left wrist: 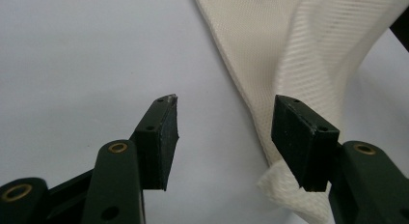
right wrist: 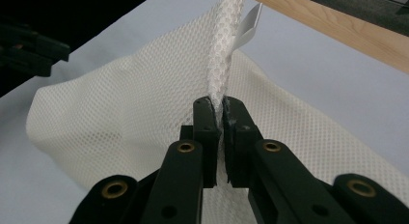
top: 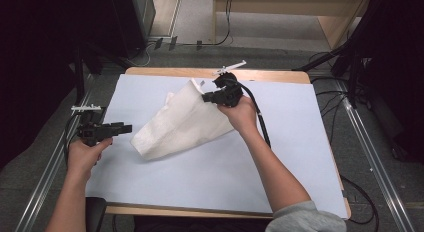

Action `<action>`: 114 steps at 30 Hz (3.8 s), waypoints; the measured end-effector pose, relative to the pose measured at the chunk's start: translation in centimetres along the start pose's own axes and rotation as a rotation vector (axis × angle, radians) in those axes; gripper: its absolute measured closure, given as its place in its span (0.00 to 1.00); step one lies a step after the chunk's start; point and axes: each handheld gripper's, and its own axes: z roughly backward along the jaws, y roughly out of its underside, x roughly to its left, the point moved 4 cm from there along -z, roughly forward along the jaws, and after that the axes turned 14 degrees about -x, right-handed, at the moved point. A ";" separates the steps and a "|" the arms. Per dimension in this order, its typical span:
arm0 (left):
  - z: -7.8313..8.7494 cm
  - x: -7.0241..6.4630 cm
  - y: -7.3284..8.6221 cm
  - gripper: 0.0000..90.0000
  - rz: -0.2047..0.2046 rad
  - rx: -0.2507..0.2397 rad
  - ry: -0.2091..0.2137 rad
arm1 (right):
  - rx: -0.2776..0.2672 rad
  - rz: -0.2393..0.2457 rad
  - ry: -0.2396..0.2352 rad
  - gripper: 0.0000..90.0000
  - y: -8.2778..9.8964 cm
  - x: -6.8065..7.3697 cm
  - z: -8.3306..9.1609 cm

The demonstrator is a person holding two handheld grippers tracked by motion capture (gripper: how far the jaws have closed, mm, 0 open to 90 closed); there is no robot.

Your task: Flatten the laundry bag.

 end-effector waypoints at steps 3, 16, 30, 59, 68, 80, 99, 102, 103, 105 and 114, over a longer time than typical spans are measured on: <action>0.0 0.0 0.0 0.48 -0.002 0.001 -0.001 | -0.002 0.010 0.003 0.96 0.7 0.4 1.4; -1.9 -1.5 -0.8 0.49 -0.016 0.015 0.054 | -0.022 -0.009 -0.028 0.96 4.5 1.2 7.1; -7.0 -5.5 -2.9 0.49 -0.130 0.076 0.111 | -0.008 -0.045 -0.044 0.95 9.1 1.8 10.5; -7.6 -5.2 -1.9 0.49 -0.157 0.110 0.076 | -0.011 -0.015 0.107 0.72 11.2 -1.1 15.3; -7.1 -5.2 -0.7 0.49 -0.161 0.130 0.062 | 0.016 -0.022 0.125 0.72 12.3 -1.8 12.3; -7.7 -4.8 1.4 0.49 -0.170 0.166 0.004 | 0.061 -0.027 0.198 0.67 13.6 -2.9 7.7; -9.2 -5.2 2.8 0.68 -0.188 0.222 0.014 | 0.079 -0.024 0.256 0.66 15.6 -3.5 6.1; -9.2 -5.3 3.0 0.79 -0.159 0.242 0.014 | 0.083 0.003 0.281 0.80 15.6 -3.2 5.9; -9.2 -5.3 3.0 0.82 -0.159 0.242 0.014 | 0.083 0.003 0.281 0.80 15.6 -3.2 5.9; -9.3 -5.1 3.0 0.89 -0.143 0.255 0.024 | 0.081 -0.009 0.275 0.94 15.6 -3.4 5.9; -9.6 -5.7 2.4 0.98 -0.134 0.246 0.069 | 0.080 -0.037 0.264 0.99 14.6 -4.2 6.8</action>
